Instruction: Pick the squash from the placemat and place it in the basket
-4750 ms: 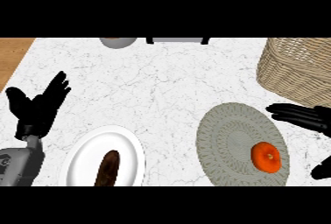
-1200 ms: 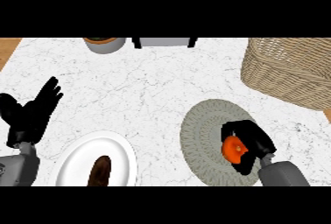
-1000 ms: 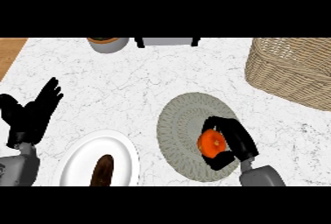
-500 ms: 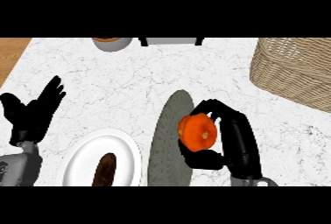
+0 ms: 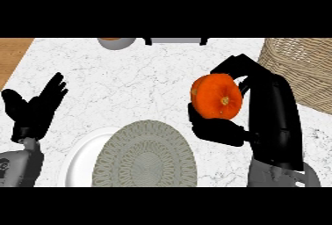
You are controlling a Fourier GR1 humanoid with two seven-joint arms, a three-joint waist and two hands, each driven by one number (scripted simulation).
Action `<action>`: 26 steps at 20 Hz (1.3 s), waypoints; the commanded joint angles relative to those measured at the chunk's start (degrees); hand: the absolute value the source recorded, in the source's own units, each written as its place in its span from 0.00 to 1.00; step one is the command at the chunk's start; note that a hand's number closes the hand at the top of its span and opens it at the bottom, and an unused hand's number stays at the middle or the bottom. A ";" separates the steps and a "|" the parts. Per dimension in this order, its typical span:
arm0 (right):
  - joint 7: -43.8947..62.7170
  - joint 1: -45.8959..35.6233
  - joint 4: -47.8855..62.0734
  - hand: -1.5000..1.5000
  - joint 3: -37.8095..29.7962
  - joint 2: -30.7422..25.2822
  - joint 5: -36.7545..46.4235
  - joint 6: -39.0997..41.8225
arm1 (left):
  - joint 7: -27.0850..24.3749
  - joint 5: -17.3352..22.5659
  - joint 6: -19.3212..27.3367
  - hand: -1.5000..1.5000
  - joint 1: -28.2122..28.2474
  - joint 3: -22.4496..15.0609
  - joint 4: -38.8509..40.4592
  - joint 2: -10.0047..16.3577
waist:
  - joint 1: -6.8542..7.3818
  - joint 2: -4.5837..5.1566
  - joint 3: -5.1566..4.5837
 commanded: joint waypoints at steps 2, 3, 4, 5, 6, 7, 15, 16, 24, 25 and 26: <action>5.26 -13.53 5.90 1.00 -8.38 -0.41 2.26 3.86 | -1.99 -0.85 -0.21 0.50 2.41 -0.98 -1.29 -1.32 | 0.54 0.08 0.03; 3.99 -16.40 6.88 1.00 -12.44 -2.58 -0.71 5.70 | 0.93 -1.67 1.38 0.50 -1.70 -1.14 0.39 -1.31 | 0.23 0.16 0.04; -1.23 -14.22 11.20 1.00 -14.10 -4.14 -0.93 1.57 | -0.03 1.04 -2.40 0.50 1.25 0.88 -1.15 1.11 | 0.65 0.21 0.06; 1.29 -14.11 8.51 1.00 -12.56 -2.84 1.28 1.09 | -2.40 -0.53 -0.89 0.50 1.85 -0.22 -0.10 -1.04 | 0.32 0.13 0.05; 3.43 -17.72 9.76 1.00 -13.95 -4.18 1.16 4.52 | -0.05 -0.80 -0.47 0.50 2.29 -0.60 -2.74 -0.72 | 0.43 0.07 0.05; 1.54 -19.25 10.54 1.00 -19.20 -7.57 -3.12 6.69 | -0.73 -0.73 -0.30 0.50 2.90 -0.67 -2.96 -1.22 | 0.42 0.09 0.06; -6.43 -15.49 23.67 1.00 -22.46 -12.93 2.95 -2.88 | -2.57 -0.87 0.35 0.50 -0.34 0.81 2.58 -2.03 | 0.34 0.32 0.06; -5.63 -16.88 23.46 1.00 -23.58 -14.39 2.06 -0.58 | 0.25 0.03 -1.80 0.50 1.48 0.29 -2.13 -0.67 | 0.46 0.15 0.07; -21.35 -11.60 36.28 1.00 -29.41 -19.82 -2.70 -6.99 | -0.37 -1.62 0.01 0.50 -0.42 -0.18 0.20 -2.47 | 0.40 0.29 0.08; -24.20 -12.84 39.00 1.00 -32.31 -22.75 -5.32 -6.16 | -0.22 -0.58 -1.19 0.50 -2.45 1.49 1.21 -0.53 | 0.35 0.32 0.08; -24.72 -11.75 38.21 1.00 -32.84 -23.02 -5.35 -7.19 | -5.14 -1.30 -2.13 0.50 1.51 1.59 3.56 -0.97 | 0.31 0.28 0.07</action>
